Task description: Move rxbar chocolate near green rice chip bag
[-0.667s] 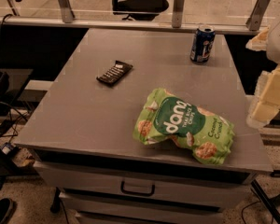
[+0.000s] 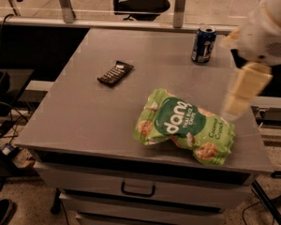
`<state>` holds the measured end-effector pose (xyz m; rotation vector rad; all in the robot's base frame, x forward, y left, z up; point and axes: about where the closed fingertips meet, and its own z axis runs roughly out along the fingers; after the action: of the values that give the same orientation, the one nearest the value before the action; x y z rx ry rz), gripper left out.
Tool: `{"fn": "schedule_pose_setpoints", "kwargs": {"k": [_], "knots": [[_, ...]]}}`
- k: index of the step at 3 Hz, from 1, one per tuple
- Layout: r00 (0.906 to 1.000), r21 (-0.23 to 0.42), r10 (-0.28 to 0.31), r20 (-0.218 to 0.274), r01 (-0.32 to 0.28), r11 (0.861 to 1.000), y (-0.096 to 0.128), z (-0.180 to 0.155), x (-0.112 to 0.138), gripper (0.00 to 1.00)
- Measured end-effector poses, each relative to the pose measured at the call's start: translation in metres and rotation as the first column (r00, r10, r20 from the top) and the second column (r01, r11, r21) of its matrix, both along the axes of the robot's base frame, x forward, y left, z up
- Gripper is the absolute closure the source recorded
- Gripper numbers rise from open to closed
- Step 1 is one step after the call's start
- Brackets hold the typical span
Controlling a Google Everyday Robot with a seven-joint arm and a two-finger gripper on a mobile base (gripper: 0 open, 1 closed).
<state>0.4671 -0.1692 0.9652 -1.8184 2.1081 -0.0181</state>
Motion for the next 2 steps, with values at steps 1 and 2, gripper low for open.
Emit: {"fn": "schedule_pose_setpoints", "kwargs": {"k": [1, 2], "knots": [[0.9959, 0.025, 0.090, -0.004, -0.090, 0.996, 0.041, -0.010, 0.026, 0.00], [0.9838, 0.033, 0.178, -0.023, -0.177, 0.984, 0.083, -0.021, 0.068, 0.00]]}}
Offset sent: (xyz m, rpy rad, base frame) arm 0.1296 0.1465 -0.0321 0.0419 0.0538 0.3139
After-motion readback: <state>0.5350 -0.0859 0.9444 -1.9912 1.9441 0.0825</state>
